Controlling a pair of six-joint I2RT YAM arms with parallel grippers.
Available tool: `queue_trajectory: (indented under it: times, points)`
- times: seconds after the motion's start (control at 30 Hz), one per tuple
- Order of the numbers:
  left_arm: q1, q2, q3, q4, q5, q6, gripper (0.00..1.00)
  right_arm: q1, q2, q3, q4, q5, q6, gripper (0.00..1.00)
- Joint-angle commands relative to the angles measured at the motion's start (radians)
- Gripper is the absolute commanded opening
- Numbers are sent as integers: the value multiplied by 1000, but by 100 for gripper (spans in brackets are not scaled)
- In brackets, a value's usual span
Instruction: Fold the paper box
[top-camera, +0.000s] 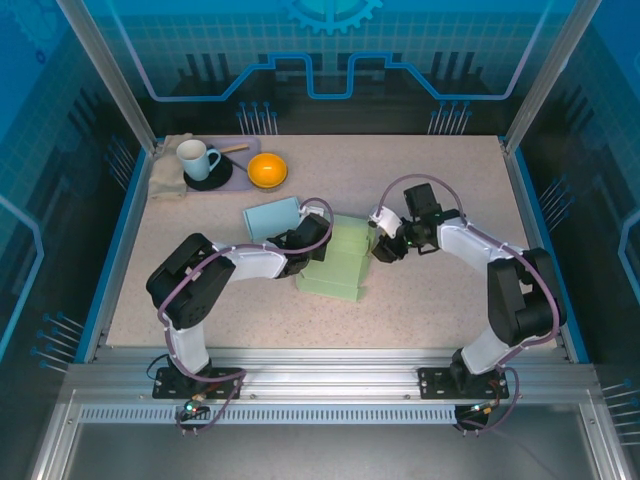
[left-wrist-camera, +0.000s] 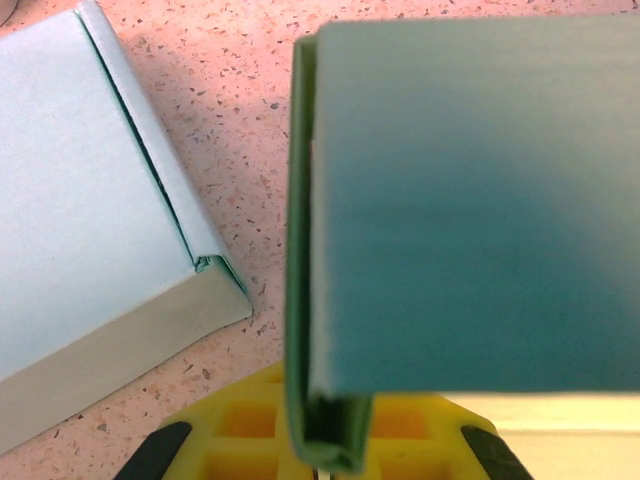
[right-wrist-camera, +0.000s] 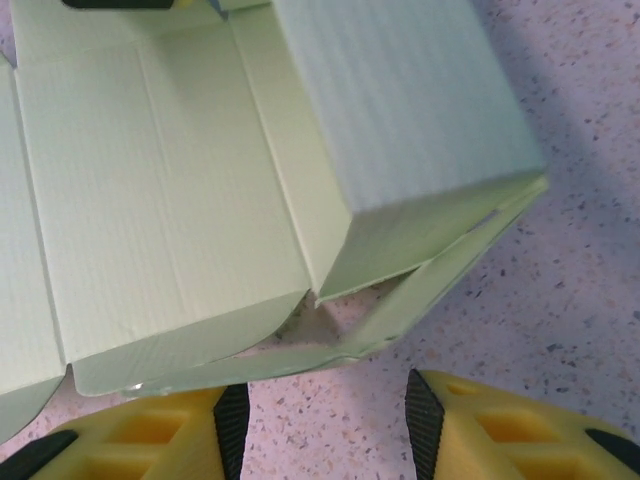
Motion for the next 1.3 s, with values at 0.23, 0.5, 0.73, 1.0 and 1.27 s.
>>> queue_trajectory:
  times: [0.23, 0.5, 0.73, 1.0, 1.27]
  points:
    - [-8, 26, -21, -136, 106, 20, 0, -30, 14, -5, -35, -92, -57, 50]
    - [-8, 28, -17, -136, 106, 29, 0, -66, 46, 74, -6, -12, 11, 36]
    - [-9, 34, -14, -138, 106, 22, 0, -68, 64, 119, 18, -13, 160, 34]
    - [-8, 36, -6, -157, 90, 36, 0, -84, -19, 143, -163, -147, -84, 47]
    - [-8, 36, 2, -154, 87, 42, 0, -166, -50, 165, -239, -37, -334, 52]
